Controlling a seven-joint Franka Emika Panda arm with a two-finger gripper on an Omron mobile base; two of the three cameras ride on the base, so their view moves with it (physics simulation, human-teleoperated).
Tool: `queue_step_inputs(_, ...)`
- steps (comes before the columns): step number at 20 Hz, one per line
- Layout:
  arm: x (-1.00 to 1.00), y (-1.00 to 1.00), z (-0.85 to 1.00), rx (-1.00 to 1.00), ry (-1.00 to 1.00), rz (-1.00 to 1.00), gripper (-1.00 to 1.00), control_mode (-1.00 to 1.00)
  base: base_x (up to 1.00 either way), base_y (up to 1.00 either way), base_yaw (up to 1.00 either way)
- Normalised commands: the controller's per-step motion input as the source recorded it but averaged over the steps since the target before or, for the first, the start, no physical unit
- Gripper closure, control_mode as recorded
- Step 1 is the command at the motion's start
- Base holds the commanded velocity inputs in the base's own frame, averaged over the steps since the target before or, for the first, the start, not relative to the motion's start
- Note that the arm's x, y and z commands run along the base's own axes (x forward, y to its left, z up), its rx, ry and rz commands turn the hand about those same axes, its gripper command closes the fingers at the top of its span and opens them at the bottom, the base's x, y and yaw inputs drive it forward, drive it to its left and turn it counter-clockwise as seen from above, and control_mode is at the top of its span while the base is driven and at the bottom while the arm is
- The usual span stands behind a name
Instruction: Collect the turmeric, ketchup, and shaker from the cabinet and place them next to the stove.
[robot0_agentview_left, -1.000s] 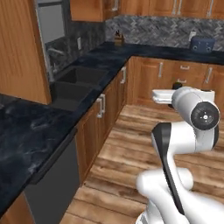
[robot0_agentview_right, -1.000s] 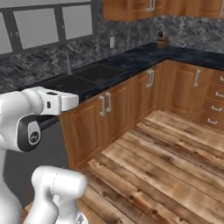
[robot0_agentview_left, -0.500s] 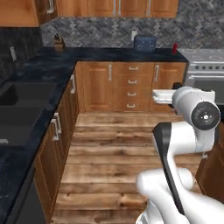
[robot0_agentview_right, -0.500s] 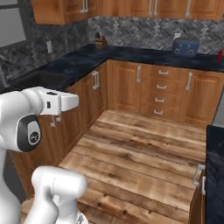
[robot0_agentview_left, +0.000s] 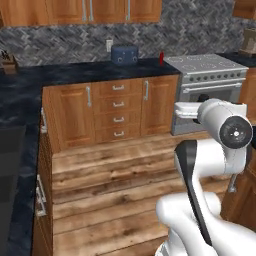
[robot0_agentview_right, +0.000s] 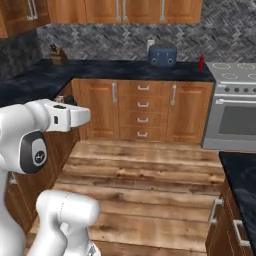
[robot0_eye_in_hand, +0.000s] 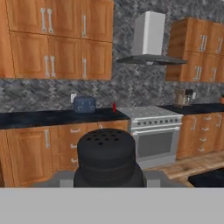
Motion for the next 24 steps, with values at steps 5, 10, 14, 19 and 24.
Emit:
queue_step_inputs(5,0.0,0.0,0.0,0.0,0.0,0.0,1.0,1.0,0.98,0.62,-0.44)
queue_step_inputs(10,0.0,0.0,0.0,0.0,0.0,0.0,1.0,1.0,1.0,0.62,-0.39)
queue_step_inputs(14,0.0,0.0,0.0,0.0,0.0,0.0,1.0,1.0,1.0,0.41,-0.34)
queue_step_inputs(19,0.0,0.0,0.0,0.0,0.0,0.0,1.0,1.0,1.0,0.08,-0.31)
queue_step_inputs(24,0.0,0.0,0.0,0.0,0.0,0.0,1.0,1.0,1.0,-0.11,-0.22)
